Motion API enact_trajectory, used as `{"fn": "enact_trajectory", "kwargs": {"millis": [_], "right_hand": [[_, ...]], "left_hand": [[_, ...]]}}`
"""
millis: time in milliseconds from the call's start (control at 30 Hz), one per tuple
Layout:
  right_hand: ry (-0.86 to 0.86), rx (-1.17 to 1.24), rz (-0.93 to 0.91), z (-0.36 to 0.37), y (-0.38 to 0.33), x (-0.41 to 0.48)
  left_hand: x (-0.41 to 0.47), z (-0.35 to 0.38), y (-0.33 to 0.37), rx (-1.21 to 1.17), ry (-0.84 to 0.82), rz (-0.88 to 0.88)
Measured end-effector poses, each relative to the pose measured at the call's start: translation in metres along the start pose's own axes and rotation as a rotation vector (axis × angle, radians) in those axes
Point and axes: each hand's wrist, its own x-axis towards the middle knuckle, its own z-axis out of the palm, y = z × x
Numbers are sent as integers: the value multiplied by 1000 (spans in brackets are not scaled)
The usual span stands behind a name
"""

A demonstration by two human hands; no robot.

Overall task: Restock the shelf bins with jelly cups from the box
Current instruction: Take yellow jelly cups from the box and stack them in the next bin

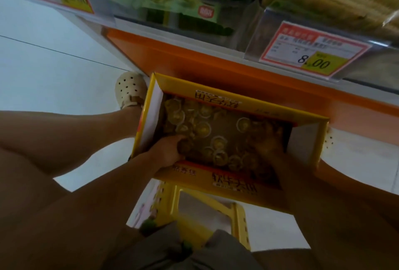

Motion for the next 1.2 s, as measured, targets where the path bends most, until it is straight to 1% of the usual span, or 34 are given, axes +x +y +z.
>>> {"fn": "enact_trajectory", "kwargs": {"millis": [33,100,233,333,400,467,567,733,800,833,933,967,1000,1100,1200], "right_hand": [[0,-20,-14,1,3,2],[-43,43,-56,3,0,3],[-292,209,-130,12,-16,-4],[-405,376,-171,21,-14,-13],[-420,501,-131,27,-14,-19],[-410,576,-82,32,-19,-22],[-415,576,-51,32,-20,-18],[-539,562,112,21,-16,-8],[-551,503,112,22,-18,-9],[-530,472,103,25,-21,-11],[-380,506,117,38,-31,-13],[-358,517,122,41,-33,-12],[-362,527,125,40,-37,-14],[-445,572,113,27,-39,-19],[-493,626,116,6,-41,-32]], "left_hand": [[-1,0,-1,-16,21,-2],[-1,0,-3,-35,47,-5],[-1,0,-3,-66,62,-16],[0,-1,-5,-96,78,-15],[0,-2,-5,-138,85,-17],[1,-3,-5,-164,91,-35],[3,-1,-7,-212,70,-68],[5,1,-4,-257,32,-78],[6,3,-4,-271,28,-80],[7,4,-4,-275,25,-86],[6,6,0,-285,8,-84],[6,6,2,-281,7,-77],[6,7,4,-269,8,-68],[6,8,6,-280,2,-54],[9,10,10,-427,-34,-54]]}}
